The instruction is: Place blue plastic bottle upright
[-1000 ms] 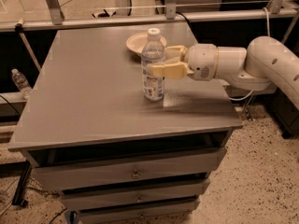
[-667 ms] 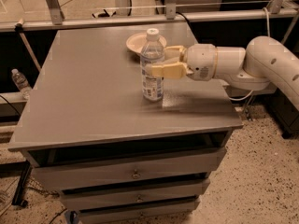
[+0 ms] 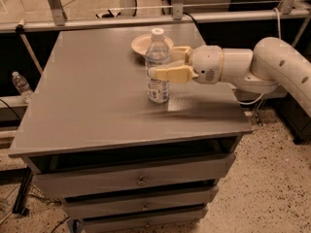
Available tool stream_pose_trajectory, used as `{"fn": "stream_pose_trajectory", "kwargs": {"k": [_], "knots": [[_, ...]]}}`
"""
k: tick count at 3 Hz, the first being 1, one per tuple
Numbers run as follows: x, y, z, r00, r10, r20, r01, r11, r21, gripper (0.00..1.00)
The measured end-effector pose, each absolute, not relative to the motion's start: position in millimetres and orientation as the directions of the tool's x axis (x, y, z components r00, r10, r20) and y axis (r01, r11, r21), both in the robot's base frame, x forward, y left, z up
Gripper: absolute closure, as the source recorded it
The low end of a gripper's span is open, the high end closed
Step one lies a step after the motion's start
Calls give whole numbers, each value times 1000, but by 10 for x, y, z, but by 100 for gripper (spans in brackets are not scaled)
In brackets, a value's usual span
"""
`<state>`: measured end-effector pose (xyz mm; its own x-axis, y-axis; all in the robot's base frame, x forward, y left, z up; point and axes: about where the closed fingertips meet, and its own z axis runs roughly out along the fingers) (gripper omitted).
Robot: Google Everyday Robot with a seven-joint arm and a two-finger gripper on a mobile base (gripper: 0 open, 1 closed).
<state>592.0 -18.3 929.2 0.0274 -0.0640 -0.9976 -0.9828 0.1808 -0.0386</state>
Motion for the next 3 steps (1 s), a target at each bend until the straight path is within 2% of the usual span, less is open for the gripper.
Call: {"fn": "stream_pose_trajectory", "kwargs": {"k": [1, 3], "knots": [[5915, -163, 9296, 28, -64, -998, -983, 177, -39, 0], [5879, -667, 9494, 27, -195, -980, -961, 264, -79, 0]]}}
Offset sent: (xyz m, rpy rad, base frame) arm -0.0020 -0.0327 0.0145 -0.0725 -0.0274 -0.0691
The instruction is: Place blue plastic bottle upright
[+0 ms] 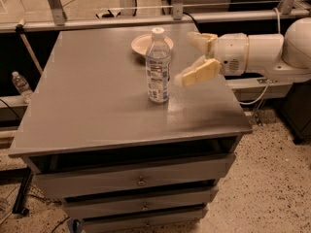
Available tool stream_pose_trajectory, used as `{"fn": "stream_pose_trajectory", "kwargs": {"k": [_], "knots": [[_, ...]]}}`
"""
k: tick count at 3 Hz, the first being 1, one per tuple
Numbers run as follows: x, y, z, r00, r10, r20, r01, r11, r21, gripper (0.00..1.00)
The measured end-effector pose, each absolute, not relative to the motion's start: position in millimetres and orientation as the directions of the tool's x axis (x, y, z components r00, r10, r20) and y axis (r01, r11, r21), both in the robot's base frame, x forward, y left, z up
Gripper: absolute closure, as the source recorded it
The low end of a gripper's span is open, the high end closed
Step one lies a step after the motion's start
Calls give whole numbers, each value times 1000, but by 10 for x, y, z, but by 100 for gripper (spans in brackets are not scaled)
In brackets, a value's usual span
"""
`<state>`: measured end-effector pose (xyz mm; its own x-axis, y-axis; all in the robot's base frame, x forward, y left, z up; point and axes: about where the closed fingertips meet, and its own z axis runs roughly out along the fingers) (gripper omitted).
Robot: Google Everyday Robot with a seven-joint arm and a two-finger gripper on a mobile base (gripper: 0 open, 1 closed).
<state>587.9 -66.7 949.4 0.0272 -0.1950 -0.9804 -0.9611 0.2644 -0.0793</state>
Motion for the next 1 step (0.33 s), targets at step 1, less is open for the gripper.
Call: {"fn": "stream_pose_trajectory", "kwargs": {"k": [1], "knots": [[5825, -1311, 9661, -22, -275, -961, -927, 365, -84, 0]]}}
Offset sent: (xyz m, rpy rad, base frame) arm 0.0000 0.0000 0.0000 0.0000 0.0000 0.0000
